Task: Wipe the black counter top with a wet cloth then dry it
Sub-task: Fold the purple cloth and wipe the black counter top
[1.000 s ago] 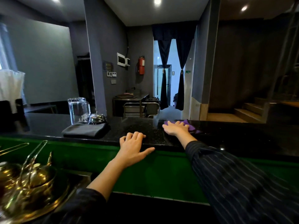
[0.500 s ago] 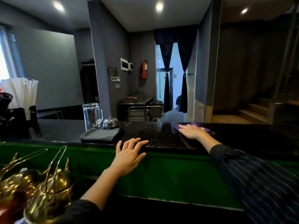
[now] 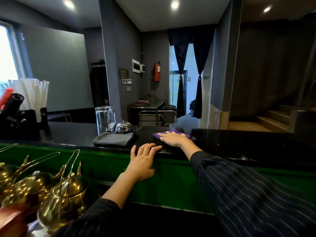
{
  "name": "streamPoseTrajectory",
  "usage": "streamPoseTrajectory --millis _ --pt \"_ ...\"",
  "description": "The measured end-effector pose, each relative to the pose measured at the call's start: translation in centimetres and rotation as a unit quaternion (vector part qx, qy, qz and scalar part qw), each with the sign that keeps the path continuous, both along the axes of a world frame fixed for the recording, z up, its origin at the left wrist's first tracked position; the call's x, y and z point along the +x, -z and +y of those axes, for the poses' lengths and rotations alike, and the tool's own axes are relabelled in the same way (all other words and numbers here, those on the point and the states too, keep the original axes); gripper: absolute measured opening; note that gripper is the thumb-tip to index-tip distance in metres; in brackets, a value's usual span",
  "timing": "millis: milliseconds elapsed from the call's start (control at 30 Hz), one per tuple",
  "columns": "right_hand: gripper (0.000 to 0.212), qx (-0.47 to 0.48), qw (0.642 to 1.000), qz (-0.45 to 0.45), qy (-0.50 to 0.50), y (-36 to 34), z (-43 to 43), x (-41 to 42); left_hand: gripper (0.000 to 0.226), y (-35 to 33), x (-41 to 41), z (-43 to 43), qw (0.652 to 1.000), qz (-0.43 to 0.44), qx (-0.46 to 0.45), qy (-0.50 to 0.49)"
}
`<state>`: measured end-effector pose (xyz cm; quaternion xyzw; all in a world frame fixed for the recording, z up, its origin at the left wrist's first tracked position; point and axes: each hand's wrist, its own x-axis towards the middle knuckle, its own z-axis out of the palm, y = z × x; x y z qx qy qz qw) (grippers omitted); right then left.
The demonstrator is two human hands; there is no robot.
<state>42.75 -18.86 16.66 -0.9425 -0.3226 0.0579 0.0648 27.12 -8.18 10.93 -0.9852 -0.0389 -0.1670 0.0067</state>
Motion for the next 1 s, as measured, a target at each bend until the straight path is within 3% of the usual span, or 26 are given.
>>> streamPoseTrajectory --millis 133,300,400,500,600,700,800,900,1000 --pt "0.047 0.028 0.995 0.055 -0.074 -0.4 -1.7 -4.0 0.093 -0.5 -1.1 -0.8 0.999 0.029 0.023 -0.013" --pt "0.052 0.052 0.994 0.068 -0.069 0.2 -7.6 -4.4 0.091 -0.3 -2.9 -0.2 0.999 0.021 0.047 -0.016" --pt "0.056 0.057 0.997 0.052 -0.033 0.0 -12.5 -3.9 0.091 -0.4 -3.6 0.8 0.999 0.025 0.036 -0.020" --pt "0.045 0.072 0.997 0.000 0.024 0.2 -17.3 -3.7 0.090 -0.2 -3.8 0.9 0.999 0.035 0.007 -0.015" --pt "0.046 0.062 0.978 -0.103 0.169 1.5 -19.7 -4.0 0.091 0.0 -3.6 0.5 0.999 0.035 -0.015 -0.010" --pt "0.049 0.045 0.931 -0.117 0.343 2.0 -17.1 -5.2 0.092 0.3 -3.5 0.3 0.999 0.030 -0.021 -0.007" --pt "0.053 0.028 0.898 -0.094 0.429 1.1 -12.8 -6.6 0.091 0.4 -3.3 0.3 0.999 0.024 -0.034 0.004" --pt "0.057 0.011 0.901 -0.077 0.427 0.5 -8.5 -7.8 0.090 -0.1 -3.3 0.4 0.998 0.034 -0.048 0.014" --pt "0.055 0.012 0.931 -0.087 0.355 0.5 -3.9 -8.9 0.088 -0.5 -3.2 0.4 0.997 0.048 -0.053 0.012"
